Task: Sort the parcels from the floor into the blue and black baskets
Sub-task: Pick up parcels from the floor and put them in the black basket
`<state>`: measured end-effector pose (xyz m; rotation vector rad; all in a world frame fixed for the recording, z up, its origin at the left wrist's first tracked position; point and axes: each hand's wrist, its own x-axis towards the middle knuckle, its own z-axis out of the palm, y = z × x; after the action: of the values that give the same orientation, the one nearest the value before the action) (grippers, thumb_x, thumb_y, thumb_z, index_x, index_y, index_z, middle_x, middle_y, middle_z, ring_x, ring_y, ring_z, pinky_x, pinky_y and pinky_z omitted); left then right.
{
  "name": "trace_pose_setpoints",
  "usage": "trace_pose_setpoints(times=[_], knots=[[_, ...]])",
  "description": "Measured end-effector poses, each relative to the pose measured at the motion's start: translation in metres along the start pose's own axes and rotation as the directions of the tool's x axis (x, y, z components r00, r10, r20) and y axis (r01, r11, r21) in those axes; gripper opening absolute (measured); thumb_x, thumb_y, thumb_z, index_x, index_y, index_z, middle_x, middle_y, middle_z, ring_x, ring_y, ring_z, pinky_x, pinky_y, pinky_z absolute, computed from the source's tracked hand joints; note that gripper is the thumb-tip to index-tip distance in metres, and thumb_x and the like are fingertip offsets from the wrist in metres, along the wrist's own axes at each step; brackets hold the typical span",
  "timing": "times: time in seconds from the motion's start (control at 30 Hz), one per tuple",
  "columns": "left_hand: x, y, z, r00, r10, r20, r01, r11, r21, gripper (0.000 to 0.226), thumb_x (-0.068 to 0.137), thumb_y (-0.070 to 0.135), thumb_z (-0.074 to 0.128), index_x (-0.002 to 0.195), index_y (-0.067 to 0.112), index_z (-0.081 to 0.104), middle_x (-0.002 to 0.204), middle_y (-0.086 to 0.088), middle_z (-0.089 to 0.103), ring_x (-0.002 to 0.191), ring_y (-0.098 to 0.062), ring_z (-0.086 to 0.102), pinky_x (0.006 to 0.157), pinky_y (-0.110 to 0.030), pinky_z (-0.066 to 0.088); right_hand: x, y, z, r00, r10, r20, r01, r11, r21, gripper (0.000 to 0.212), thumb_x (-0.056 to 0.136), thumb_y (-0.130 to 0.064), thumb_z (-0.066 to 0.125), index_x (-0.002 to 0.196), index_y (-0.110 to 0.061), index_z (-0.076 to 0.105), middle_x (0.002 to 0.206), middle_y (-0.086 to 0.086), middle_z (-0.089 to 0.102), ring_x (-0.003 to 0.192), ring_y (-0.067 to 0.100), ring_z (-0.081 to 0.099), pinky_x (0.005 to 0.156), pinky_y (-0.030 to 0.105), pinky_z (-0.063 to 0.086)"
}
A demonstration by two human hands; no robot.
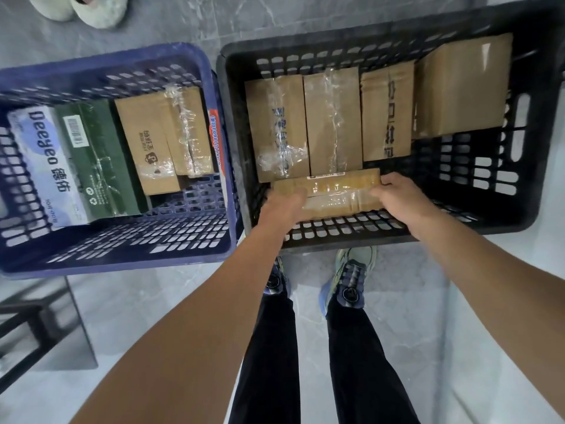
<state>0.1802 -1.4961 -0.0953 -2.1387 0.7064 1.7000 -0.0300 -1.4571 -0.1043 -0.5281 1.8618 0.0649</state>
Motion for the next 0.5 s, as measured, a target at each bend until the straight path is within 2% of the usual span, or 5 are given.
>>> trace_pose_setpoints(times=[0.13, 0.23, 0.3, 0.43, 0.5], knots=[[0.006, -0.005, 0.003, 1.000, -0.015, -0.014, 0.013, 0.996, -0.087, 0.082, 0.099, 0.044, 0.055, 0.165, 0.016, 0.016, 0.161, -0.012, 0.038, 0.146, -0.032, 0.039, 0.115, -0.041, 0.034, 0.004, 0.009, 0.001, 0.998, -0.031, -0.046, 0.031, 0.999, -0.011, 0.027, 0.100, -0.023, 0.067, 0.125, -0.014, 0.061, 0.112, 0.004, 0.064, 0.103, 0.023, 0.061, 0.088, 0.037, 0.043], [0.008, -0.017, 0.005, 0.999, -0.029, -0.038, 0.025, 0.993, -0.112, 0.083, 0.096, 0.047, 0.058, 0.164, 0.019, 0.020, 0.158, -0.010, 0.044, 0.143, -0.033, 0.043, 0.117, -0.042, 0.035, 0.000, 0.017, 0.004, 0.996, -0.061, -0.067, 0.062, 0.998, 0.008, 0.016, 0.100, -0.016, 0.066, 0.115, -0.014, 0.061, 0.114, 0.008, 0.068, 0.099, 0.022, 0.064, 0.090, 0.041, 0.051], [0.007, -0.020, 0.005, 0.998, -0.047, -0.032, 0.043, 0.992, -0.121, 0.084, 0.093, 0.050, 0.060, 0.163, 0.019, 0.025, 0.156, -0.008, 0.047, 0.140, -0.034, 0.046, 0.117, -0.045, 0.037, 0.001, 0.021, 0.007, 0.996, -0.061, -0.057, 0.062, 0.998, 0.015, 0.016, 0.100, -0.015, 0.065, 0.116, -0.016, 0.061, 0.122, 0.007, 0.068, 0.111, 0.025, 0.065, 0.099, 0.048, 0.053], [0.010, -0.011, 0.003, 0.998, -0.060, 0.016, 0.061, 0.992, -0.106, 0.077, 0.099, 0.049, 0.054, 0.161, 0.011, 0.028, 0.157, -0.011, 0.043, 0.141, -0.034, 0.043, 0.114, -0.043, 0.039, 0.005, 0.013, 0.010, 1.000, -0.013, 0.009, 0.012, 0.999, 0.052, 0.031, 0.102, -0.017, 0.062, 0.132, -0.012, 0.060, 0.125, 0.009, 0.064, 0.109, 0.024, 0.059, 0.090, 0.037, 0.044], [0.014, -0.004, 0.002, 0.998, -0.057, -0.002, 0.057, 0.994, -0.093, 0.074, 0.099, 0.047, 0.053, 0.158, 0.009, 0.031, 0.153, -0.014, 0.046, 0.137, -0.035, 0.047, 0.114, -0.045, 0.040, 0.011, 0.009, 0.012, 0.999, 0.016, 0.032, -0.018, 0.998, 0.068, 0.034, 0.102, -0.017, 0.059, 0.134, -0.004, 0.060, 0.128, 0.019, 0.063, 0.113, 0.032, 0.059, 0.096, 0.042, 0.046]])
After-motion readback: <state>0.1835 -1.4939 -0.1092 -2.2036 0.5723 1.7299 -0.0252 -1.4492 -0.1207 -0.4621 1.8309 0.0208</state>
